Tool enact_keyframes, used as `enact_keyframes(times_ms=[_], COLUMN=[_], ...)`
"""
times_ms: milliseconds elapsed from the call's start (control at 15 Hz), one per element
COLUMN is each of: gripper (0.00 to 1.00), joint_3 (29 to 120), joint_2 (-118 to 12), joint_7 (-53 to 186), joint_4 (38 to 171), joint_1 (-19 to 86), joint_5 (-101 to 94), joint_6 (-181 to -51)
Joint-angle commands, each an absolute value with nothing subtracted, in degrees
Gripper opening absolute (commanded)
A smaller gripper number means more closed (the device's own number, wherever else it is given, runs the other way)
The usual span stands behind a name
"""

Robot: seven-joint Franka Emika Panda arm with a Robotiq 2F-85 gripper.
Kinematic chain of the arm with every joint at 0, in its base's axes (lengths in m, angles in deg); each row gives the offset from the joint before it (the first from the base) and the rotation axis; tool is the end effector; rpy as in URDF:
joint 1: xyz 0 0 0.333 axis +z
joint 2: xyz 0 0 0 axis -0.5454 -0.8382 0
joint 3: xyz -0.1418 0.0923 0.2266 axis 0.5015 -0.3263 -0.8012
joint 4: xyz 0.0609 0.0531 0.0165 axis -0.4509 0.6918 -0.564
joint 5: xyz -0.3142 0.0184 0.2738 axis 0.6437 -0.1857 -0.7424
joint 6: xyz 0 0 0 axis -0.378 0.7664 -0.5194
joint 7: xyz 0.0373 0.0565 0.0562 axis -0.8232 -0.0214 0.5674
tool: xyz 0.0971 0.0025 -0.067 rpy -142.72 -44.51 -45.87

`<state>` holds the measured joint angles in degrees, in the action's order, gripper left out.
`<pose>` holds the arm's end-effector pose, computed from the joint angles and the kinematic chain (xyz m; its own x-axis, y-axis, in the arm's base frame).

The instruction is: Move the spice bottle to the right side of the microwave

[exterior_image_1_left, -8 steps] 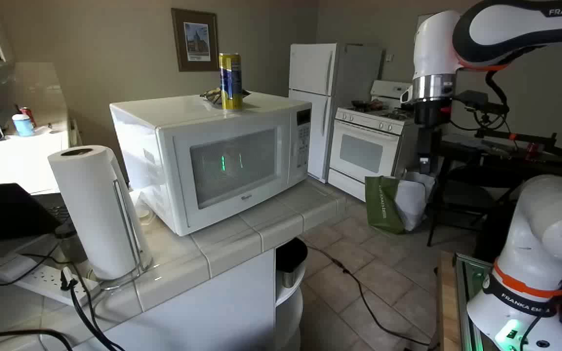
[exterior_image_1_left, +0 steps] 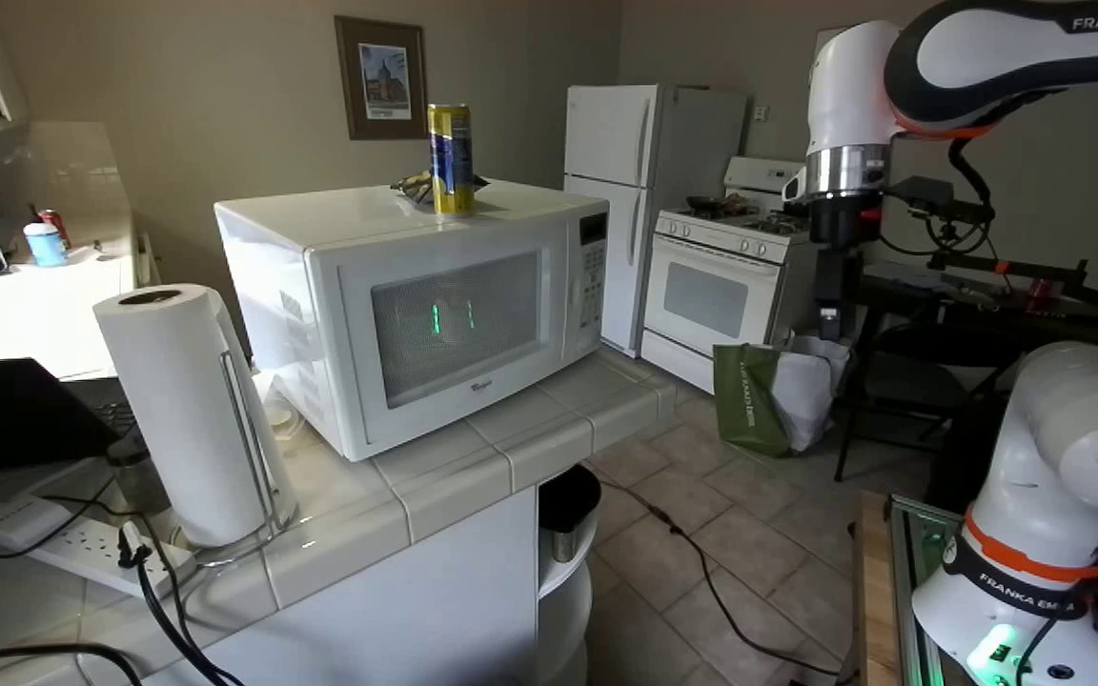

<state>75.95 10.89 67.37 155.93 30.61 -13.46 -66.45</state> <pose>0.3246 -0.0307 0.4894 0.9690 -0.1382 -0.2048 -0.1757 -0.9682 -0.1780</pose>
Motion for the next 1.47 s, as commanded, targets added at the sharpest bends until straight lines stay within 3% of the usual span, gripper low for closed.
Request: enact_keyframes(times_ms=[0,467,1067,1400], gripper=[1.00,1.00,1.00,1.00], joint_3=[75.19,75.19,59.64,51.29], joint_2=[10.75,10.75,10.26,-2.68], joint_7=[68.02,68.02,51.31,41.39], joint_4=[155.81,155.81,171.58,171.46], joint_1=[29.51,29.51,30.07,29.33], joint_5=[-13.90,-13.90,-16.58,-13.97], joint_6=[-66.27,-66.27,-101.42,-120.20])
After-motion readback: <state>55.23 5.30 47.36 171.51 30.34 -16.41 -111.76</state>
